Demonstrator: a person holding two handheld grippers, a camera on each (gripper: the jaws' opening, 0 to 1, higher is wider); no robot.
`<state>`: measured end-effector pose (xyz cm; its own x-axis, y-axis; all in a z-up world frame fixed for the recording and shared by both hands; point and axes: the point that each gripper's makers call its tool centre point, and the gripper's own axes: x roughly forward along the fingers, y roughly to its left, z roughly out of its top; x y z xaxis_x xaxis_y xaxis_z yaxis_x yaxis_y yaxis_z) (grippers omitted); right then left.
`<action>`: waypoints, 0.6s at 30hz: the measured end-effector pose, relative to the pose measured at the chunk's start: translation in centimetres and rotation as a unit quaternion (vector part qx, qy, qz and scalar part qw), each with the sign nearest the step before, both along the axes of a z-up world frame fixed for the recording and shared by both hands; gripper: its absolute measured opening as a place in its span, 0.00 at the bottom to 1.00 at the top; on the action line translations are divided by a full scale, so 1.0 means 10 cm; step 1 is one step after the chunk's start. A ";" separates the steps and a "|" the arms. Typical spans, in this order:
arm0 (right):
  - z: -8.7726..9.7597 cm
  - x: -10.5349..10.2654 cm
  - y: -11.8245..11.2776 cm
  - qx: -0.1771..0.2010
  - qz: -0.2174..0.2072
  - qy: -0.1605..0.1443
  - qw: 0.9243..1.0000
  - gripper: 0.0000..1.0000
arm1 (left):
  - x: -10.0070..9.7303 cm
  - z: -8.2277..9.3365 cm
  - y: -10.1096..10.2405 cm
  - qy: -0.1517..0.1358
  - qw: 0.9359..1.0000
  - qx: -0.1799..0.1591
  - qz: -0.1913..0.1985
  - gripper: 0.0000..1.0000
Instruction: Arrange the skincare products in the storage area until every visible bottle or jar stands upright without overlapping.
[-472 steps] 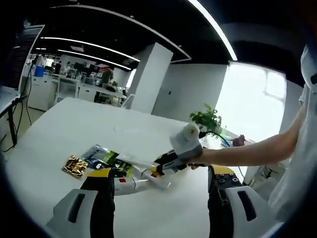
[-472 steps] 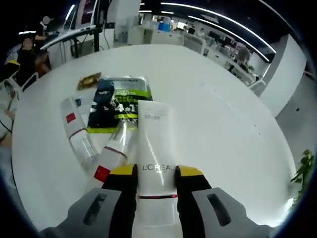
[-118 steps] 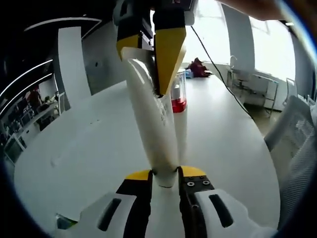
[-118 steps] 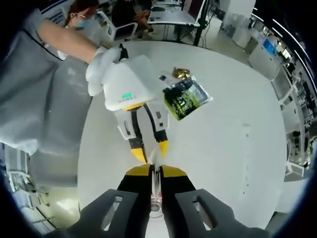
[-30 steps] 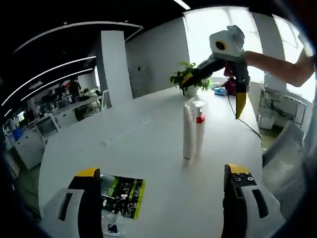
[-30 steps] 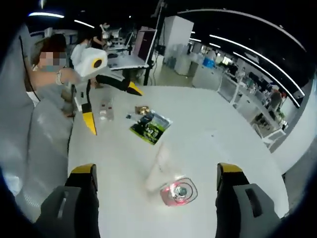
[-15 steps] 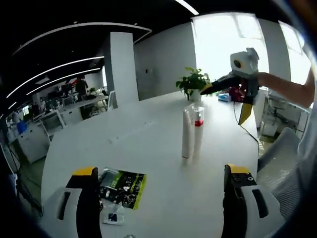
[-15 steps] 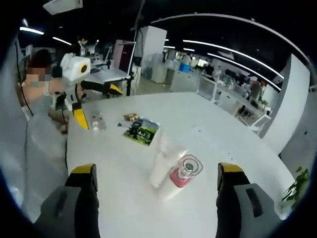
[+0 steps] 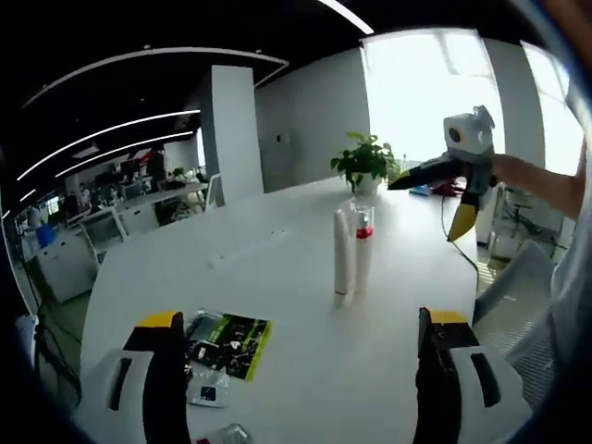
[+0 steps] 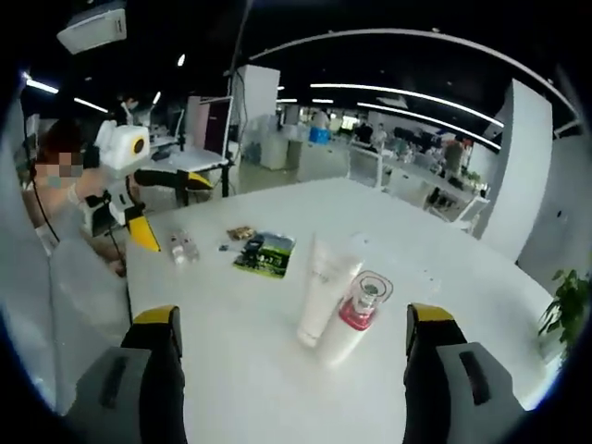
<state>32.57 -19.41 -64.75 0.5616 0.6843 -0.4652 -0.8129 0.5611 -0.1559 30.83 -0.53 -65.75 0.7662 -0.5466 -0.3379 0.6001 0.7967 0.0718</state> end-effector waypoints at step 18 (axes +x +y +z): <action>-0.12 -0.25 0.11 0.006 -0.007 -0.003 1.000 1.00 | -0.12 0.02 0.09 -0.009 1.000 0.020 0.011 0.91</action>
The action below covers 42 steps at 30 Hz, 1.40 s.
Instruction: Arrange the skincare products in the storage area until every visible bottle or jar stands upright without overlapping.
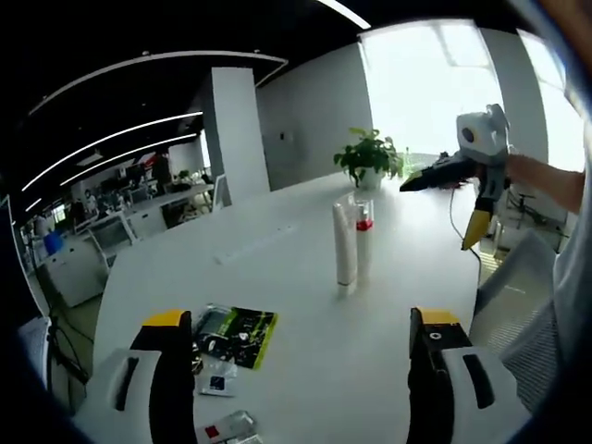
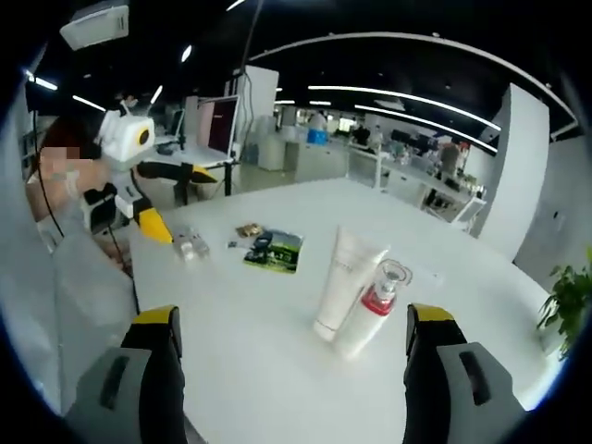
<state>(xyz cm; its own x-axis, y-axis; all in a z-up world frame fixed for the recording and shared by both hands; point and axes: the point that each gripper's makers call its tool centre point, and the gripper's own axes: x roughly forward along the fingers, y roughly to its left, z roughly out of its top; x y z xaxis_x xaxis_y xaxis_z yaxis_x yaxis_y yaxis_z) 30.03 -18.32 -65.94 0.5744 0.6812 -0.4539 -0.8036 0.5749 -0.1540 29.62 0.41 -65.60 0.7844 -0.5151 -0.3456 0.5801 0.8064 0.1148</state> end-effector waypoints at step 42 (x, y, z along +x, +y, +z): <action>-0.38 -0.12 1.46 0.011 0.122 0.023 0.992 0.82 | -0.22 -0.11 0.86 0.010 0.995 -0.045 0.093 0.93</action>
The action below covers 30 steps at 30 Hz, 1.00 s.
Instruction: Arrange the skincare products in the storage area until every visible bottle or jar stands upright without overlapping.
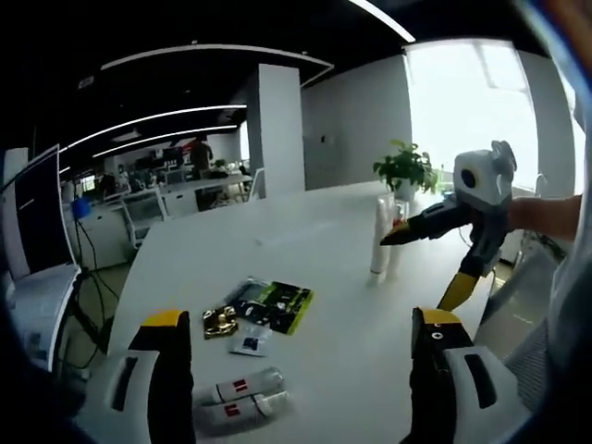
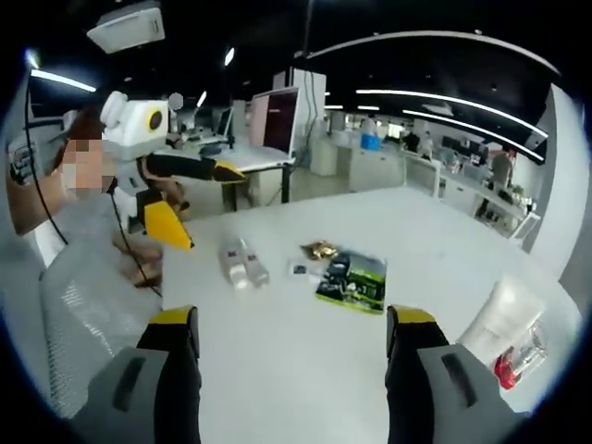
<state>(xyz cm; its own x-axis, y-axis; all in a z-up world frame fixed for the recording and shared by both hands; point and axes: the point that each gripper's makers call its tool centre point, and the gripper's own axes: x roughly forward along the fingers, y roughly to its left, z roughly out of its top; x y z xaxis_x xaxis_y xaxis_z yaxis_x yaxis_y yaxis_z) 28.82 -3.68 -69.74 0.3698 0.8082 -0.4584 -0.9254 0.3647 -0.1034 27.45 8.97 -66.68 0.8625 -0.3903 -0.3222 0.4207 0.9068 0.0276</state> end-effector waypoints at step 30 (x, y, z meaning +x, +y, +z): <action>-0.54 -0.01 0.93 -0.035 0.084 0.046 0.995 0.46 | -0.26 -0.04 0.20 0.003 0.999 -0.031 0.038 0.89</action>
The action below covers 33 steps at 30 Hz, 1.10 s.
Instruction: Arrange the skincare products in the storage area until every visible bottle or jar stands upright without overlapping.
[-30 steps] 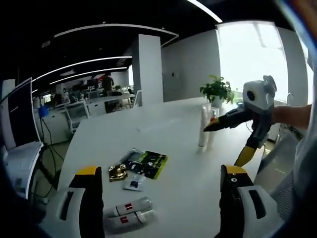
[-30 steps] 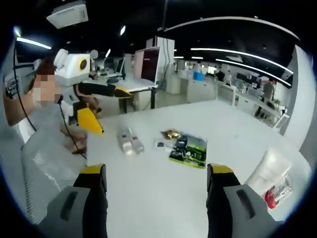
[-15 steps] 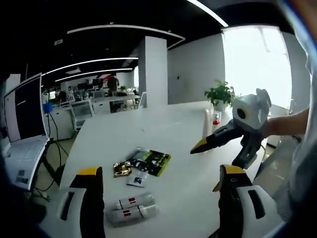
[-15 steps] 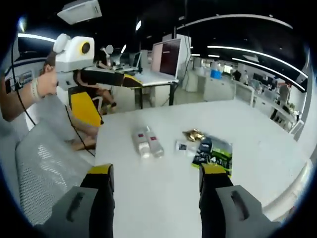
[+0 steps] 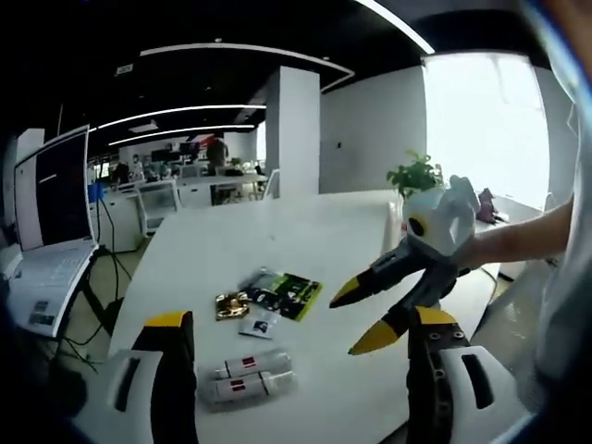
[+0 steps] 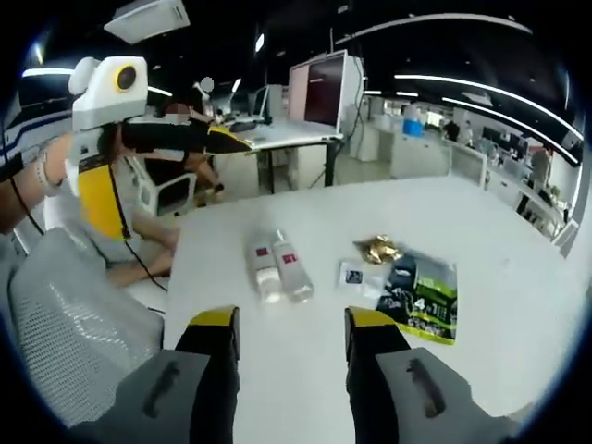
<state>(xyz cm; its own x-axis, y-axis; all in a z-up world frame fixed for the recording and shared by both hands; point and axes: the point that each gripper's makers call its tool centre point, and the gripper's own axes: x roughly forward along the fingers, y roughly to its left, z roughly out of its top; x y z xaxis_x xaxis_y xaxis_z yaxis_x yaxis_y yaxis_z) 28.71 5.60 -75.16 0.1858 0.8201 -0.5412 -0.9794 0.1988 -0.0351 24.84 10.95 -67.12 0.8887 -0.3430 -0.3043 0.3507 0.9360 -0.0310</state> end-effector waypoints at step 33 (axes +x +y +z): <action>-0.50 0.26 0.77 -0.125 0.081 -0.040 0.988 0.28 | -0.06 -0.21 0.19 0.028 0.999 -0.024 0.012 0.86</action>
<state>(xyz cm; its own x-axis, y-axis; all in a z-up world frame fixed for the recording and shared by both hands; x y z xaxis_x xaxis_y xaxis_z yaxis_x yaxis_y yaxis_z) 31.35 13.29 -80.13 0.1138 0.6856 -0.7190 -0.9897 0.0147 -0.1426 24.25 12.83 -69.18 0.8790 -0.3374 -0.3371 0.3249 0.9410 -0.0946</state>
